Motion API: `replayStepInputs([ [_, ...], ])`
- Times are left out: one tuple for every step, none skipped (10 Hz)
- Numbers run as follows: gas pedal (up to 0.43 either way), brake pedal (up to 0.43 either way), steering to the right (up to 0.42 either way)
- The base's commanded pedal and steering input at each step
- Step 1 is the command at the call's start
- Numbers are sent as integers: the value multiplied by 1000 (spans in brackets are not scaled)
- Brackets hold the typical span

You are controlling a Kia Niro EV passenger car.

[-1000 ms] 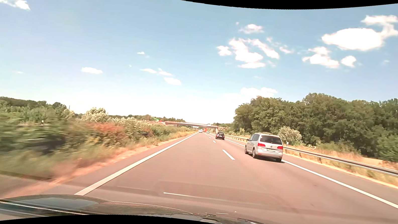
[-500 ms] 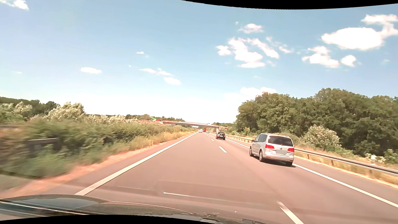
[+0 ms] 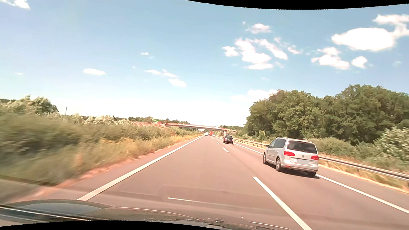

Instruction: Follow the waypoints while adhering to traffic rules and regulations

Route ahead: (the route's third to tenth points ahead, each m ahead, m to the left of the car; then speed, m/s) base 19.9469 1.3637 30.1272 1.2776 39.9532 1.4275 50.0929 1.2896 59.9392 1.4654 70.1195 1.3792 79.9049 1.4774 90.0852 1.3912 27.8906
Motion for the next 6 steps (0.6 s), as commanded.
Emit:
replayStepInputs([
  [150, 0, -3],
  [150, 0, -3],
  [150, 0, -3],
  [150, 0, -3],
  [150, 0, -3],
  [150, 0, -3],
])
